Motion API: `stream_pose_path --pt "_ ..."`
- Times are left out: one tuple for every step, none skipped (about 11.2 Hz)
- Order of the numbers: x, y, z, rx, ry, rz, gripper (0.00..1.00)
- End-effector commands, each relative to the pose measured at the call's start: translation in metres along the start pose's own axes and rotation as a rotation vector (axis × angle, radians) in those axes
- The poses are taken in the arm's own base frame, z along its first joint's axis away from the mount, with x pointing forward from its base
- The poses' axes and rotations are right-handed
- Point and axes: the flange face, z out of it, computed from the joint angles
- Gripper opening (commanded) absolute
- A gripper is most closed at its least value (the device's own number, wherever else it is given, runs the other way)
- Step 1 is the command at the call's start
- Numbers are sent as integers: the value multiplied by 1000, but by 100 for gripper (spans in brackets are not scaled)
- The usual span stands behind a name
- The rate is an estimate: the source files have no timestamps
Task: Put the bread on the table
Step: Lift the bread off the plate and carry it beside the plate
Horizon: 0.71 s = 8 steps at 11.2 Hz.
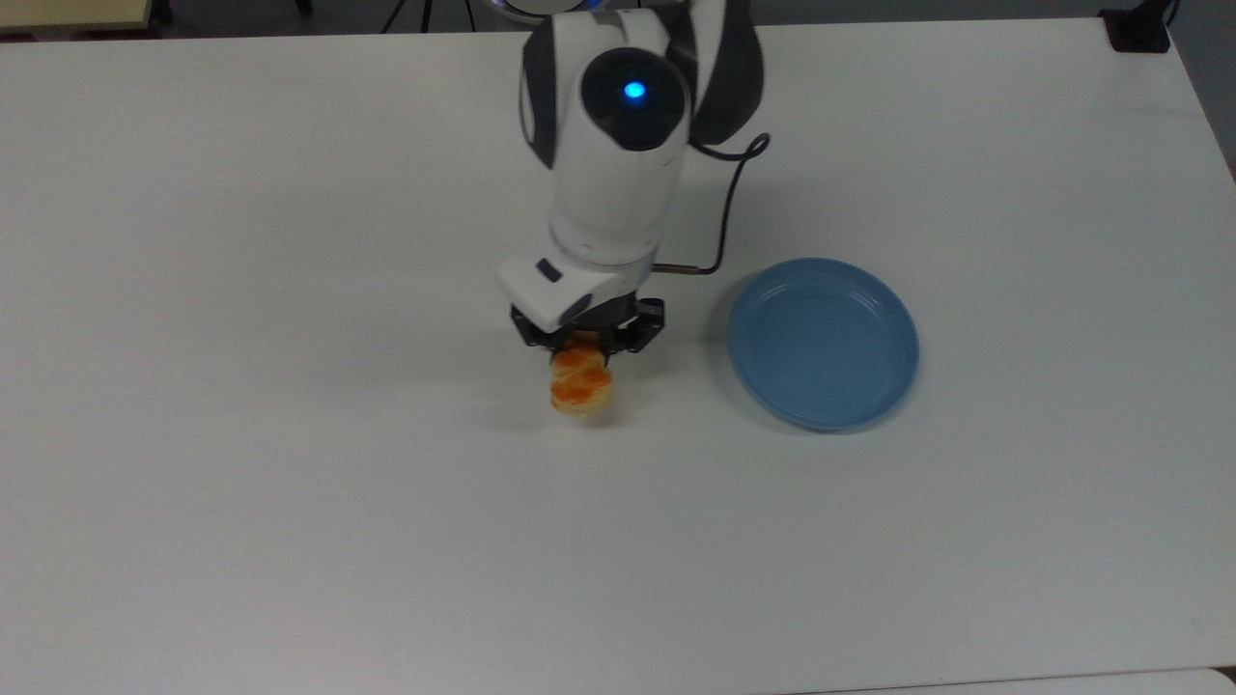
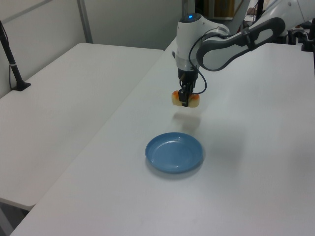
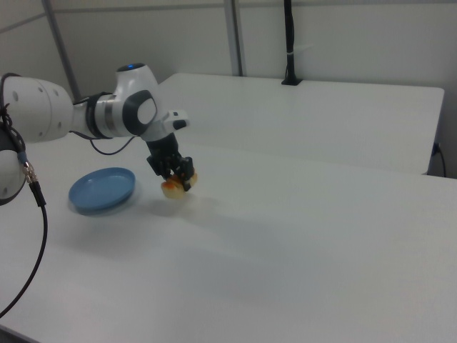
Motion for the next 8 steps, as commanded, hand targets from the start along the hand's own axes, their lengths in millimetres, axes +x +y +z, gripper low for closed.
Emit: stream_pose_path --pt "-6 25 19 -41 -35 -2 64" --pt "-6 31 29 -55 -45 -4 64" --pt "-7 38 43 -71 -64 -5 64" --pt "-6 43 44 -76 -63 -1 66" --pt "-5 47 38 -73 -55 8 77" --pt "-3 49 25 -72 -40 20 94" --pt "-2 48 10 -68 -22 24 100" --pt "-3 46 -5 -62 -10 24 100"
